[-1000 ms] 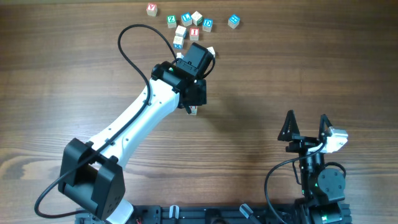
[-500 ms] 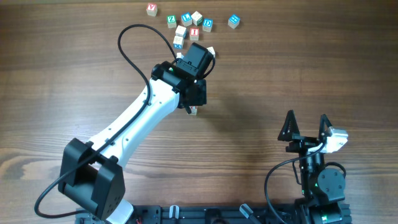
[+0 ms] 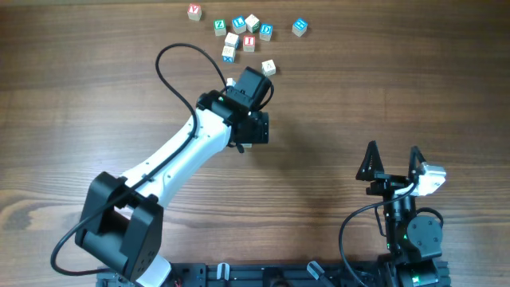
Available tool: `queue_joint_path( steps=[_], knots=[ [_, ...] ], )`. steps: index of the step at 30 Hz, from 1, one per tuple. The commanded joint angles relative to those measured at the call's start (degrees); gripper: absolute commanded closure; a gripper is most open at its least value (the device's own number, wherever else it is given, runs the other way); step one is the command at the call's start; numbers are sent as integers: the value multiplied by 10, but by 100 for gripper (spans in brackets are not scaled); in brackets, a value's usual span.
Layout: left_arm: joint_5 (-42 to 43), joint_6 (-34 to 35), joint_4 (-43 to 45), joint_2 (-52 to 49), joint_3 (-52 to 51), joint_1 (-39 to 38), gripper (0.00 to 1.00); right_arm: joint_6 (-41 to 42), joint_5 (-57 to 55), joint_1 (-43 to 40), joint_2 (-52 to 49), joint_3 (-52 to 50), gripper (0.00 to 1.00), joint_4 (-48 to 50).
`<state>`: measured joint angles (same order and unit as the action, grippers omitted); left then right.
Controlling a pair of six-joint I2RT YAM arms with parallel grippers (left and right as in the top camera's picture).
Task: Form a tower
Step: 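Lower the red-lettered block onto the stack and open the left gripper, then raise the left gripper and move it back to the block cluster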
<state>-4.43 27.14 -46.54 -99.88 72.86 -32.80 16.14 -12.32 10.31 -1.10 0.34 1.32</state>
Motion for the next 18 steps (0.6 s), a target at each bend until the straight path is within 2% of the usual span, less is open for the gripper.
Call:
queue_joint_path(
  steps=[1,7,11,14,18],
  knots=[
    [9,1,24,-5,-24,-1,31,-10,-8,-2,3,0,0,3],
    [7,1,81,-13,-55,-1,33,-10,-8,-2,3,0,0,3],
    [7,1,87,-25,-55,-1,35,-10,-8,-2,3,0,0,3],
    [7,1,98,-40,-55,-1,40,-10,-8,-2,3,0,0,3],
    [7,0,100,-48,-55,-1,54,-10,-8,-2,3,0,0,3]
  ],
)
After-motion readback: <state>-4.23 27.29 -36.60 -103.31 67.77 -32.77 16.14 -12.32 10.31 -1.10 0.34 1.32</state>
